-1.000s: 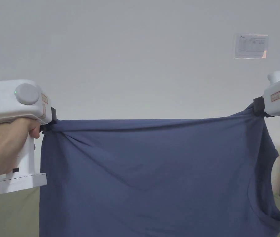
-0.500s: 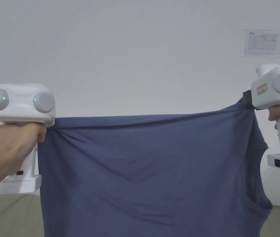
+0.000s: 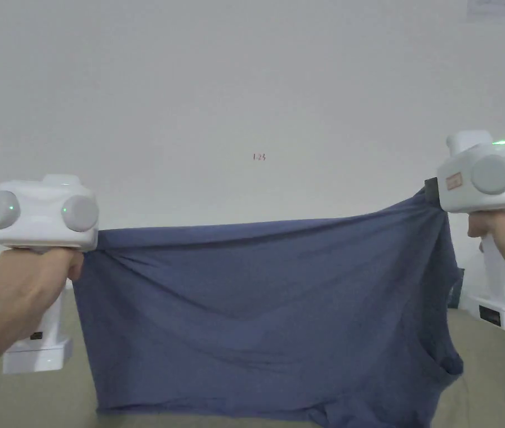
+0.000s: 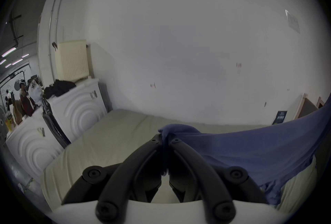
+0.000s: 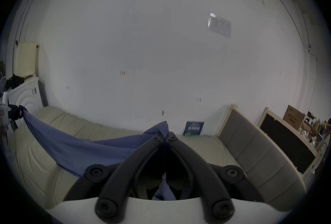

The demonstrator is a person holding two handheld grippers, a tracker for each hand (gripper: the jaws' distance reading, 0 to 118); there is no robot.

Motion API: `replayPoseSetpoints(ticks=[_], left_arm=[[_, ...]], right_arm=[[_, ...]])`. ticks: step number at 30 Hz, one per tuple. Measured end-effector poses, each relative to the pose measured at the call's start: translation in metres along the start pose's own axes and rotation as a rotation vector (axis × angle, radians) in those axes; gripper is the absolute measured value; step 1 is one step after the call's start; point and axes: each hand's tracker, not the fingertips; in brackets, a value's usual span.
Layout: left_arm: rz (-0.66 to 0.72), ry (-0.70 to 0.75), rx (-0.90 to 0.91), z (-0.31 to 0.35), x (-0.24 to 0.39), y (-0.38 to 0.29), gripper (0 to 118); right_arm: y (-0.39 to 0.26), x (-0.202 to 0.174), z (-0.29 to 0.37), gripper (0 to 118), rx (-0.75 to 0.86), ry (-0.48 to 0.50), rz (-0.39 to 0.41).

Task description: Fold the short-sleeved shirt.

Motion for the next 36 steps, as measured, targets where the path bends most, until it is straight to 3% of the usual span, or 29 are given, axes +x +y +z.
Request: replayPoseSetpoints(ticks=[7, 18, 21, 25, 36], left_arm=[[-0.051, -0.055, -0.093, -0.007, -0.026, -0.121, 5], [-0.091, -0.115, -0.292, 0.107, -0.099, -0.311, 5], [-0.044, -0.123, -0.352, 0.143, -0.113, -0.345, 5], [-0.019, -0.118, -0.379, 0.173, -0.138, -0.380, 5], [0.049, -0.173, -0.465, 0.260, -0.185, -0.434, 5]], right_arm=[[-0.149, 0.008, 0.055, 2, -0.139, 0.135, -0.050], [-0.356, 0.016, 0.212, 2, -0.373, 0.197, -0.049], [-0.397, 0.014, 0.247, 2, -0.420, 0.205, -0.070], [-0.435, 0.016, 0.279, 2, -0.447, 0.216, -0.071], [-0.487, 0.036, 0.363, 2, -0.509, 0.228, -0.181]])
